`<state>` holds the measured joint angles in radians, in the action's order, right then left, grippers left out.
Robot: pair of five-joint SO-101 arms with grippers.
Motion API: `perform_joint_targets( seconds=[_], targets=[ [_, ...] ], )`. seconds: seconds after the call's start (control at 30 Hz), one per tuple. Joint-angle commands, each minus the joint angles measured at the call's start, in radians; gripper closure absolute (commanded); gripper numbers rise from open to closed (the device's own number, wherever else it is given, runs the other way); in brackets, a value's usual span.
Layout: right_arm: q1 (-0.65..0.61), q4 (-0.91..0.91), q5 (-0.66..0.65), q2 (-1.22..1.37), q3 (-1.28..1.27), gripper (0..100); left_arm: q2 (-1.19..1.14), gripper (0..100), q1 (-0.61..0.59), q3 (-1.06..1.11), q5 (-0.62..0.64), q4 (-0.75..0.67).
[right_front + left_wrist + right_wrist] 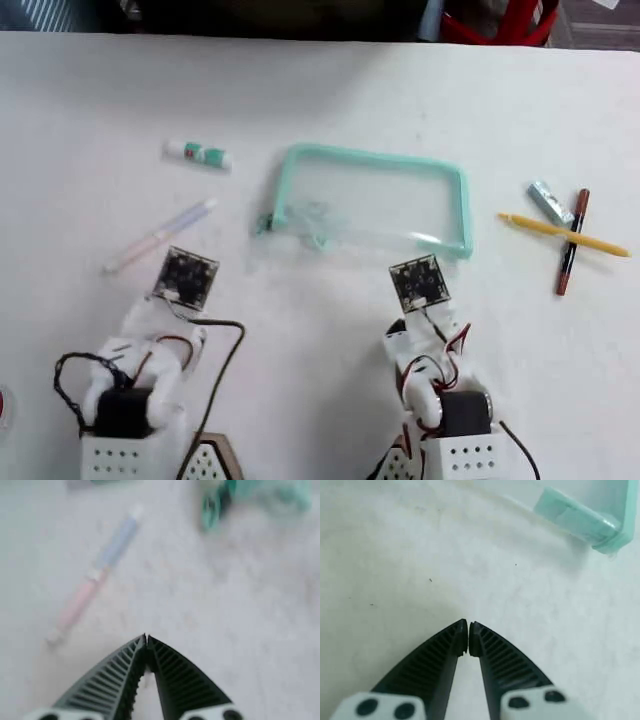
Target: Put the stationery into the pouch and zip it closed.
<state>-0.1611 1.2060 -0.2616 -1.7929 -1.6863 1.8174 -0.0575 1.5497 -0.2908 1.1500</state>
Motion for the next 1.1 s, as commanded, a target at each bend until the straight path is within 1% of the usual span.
perform_joint_targets(
  seconds=[0.0,0.1,0.17,0.23,0.27,0.33,0.43,0.47,0.53,0.6,0.63,0.7,0.77,0.83,0.87,0.93,1.0,1.07],
  targets=[
    [-0.005,0.001,0.003,-0.005,-0.005,97.8,0.007,97,0.062,-0.161,0.006,-0.124],
    [-0.005,0.001,0.003,-0.005,-0.005,97.8,0.007,97,0.197,-0.138,-0.002,-0.18],
    [-0.005,0.001,0.002,-0.005,-0.005,97.8,0.007,97,0.292,-0.1,0.003,-0.176],
    [-0.005,-0.001,0.002,-0.005,-0.005,97.8,0.007,97,0.34,-0.048,-0.003,-0.173],
    [-0.005,-0.001,0.002,-0.005,-0.005,97.8,0.007,97,0.338,-0.038,-0.009,-0.173],
    [-0.005,-0.001,0.002,-0.005,-0.005,97.8,0.007,97,0.309,-0.02,-0.06,-0.175],
    [-0.007,0.001,0.002,-0.004,-0.005,97.8,0.007,97,0.263,0.031,-0.13,-0.238],
    [-0.019,-0.002,0.002,-0.005,-0.005,97.8,0.007,97,0.228,0.043,-0.137,-0.258],
    [-0.087,-0.002,0.002,-0.005,-0.005,97.7,0.007,97,0.142,0.054,-0.12,-0.29],
    [-0.154,-0.027,-0.002,-0.007,-0.005,97.7,0.007,97,0.036,0.046,-0.068,-0.313],
    [-0.174,-0.067,-0.011,-0.008,-0.005,97.7,0.007,97,-0.024,0.037,-0.032,-0.324],
    [-0.162,-0.189,-0.078,-0.008,-0.005,97.7,0.007,97,-0.145,0.018,0.072,-0.331],
    [-0.162,-0.34,-0.183,-0.008,-0.005,97.7,0.007,97,-0.231,0.005,0.207,-0.334],
    [-0.174,-0.506,-0.287,-0.008,-0.005,97.7,0.007,97,-0.255,0.018,0.318,-0.37],
    [-0.174,-0.591,-0.311,-0.007,-0.005,97.7,0.007,97,-0.255,0.034,0.361,-0.393],
    [-0.174,-0.716,-0.31,-0.005,-0.003,97.7,0.007,97,-0.232,0.077,0.405,-0.437],
    [-0.173,-0.739,-0.311,-0.001,0.015,97.7,0.007,97,-0.202,0.118,0.407,-0.489],
    [-0.183,-0.653,-0.311,-0.001,0.075,97.7,0.005,97,-0.18,0.144,0.407,-0.525]
  ],
)
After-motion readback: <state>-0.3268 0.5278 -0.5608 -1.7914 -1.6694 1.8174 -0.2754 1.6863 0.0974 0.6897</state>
